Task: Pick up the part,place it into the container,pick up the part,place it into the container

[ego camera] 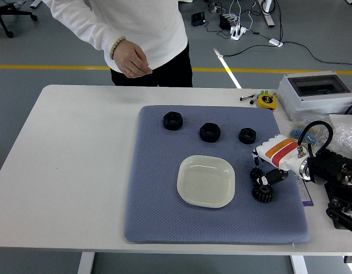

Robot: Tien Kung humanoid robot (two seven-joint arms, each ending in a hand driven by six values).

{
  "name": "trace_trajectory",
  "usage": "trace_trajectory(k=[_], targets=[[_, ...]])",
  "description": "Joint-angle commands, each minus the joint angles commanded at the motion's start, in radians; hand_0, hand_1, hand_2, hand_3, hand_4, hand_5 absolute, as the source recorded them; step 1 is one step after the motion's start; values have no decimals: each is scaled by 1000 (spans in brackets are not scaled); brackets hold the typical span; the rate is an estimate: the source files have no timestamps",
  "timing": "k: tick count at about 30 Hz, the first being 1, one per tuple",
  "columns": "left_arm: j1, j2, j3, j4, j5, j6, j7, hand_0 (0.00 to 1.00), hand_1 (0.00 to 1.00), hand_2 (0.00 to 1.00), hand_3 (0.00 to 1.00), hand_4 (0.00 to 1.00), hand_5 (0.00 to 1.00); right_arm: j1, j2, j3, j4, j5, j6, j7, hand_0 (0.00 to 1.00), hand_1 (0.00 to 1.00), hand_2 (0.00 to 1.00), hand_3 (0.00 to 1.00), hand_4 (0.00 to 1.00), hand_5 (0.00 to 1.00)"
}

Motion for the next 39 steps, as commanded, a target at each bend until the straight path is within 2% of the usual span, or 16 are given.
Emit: trace_trajectory(k=[1, 2, 7, 8, 19, 20, 39], targets=[[0, 0, -1, 0, 1, 0, 0, 703, 653, 673, 577, 670, 626, 0, 0, 1, 0, 2, 0, 1, 232, 416, 485, 517, 864, 490], [0, 0, -1, 0, 2, 0, 0, 703, 656, 672, 577, 670, 626, -1, 0, 2, 0, 5, 1, 3, 183, 383, 458, 498, 846, 491], [1, 0, -1, 0, 2, -1, 1, 703, 656, 672, 577, 670, 626, -2, -1, 3, -2, 19, 4, 11, 183, 383, 458, 498, 846, 491], [1, 0, -1, 0, 2, -1, 1, 704, 654, 672, 577, 670, 626, -2, -1, 3, -2, 21, 4, 12, 130, 336, 424, 484, 822, 501], [1, 0, -1, 0, 2, -1, 0, 703, 654, 672, 577, 670, 626, -9, -3, 5, -5, 43, -4, 29, 100, 308, 410, 473, 801, 512], [1, 0, 0, 0, 2, -1, 0, 704, 654, 673, 577, 670, 625, -9, -4, 5, -4, 44, -6, 30, 71, 272, 379, 452, 767, 508], [4, 0, 0, 0, 0, -1, 1, 704, 654, 673, 577, 670, 625, -11, -5, 12, 1, 64, -18, 38, 43, 224, 351, 431, 745, 495]])
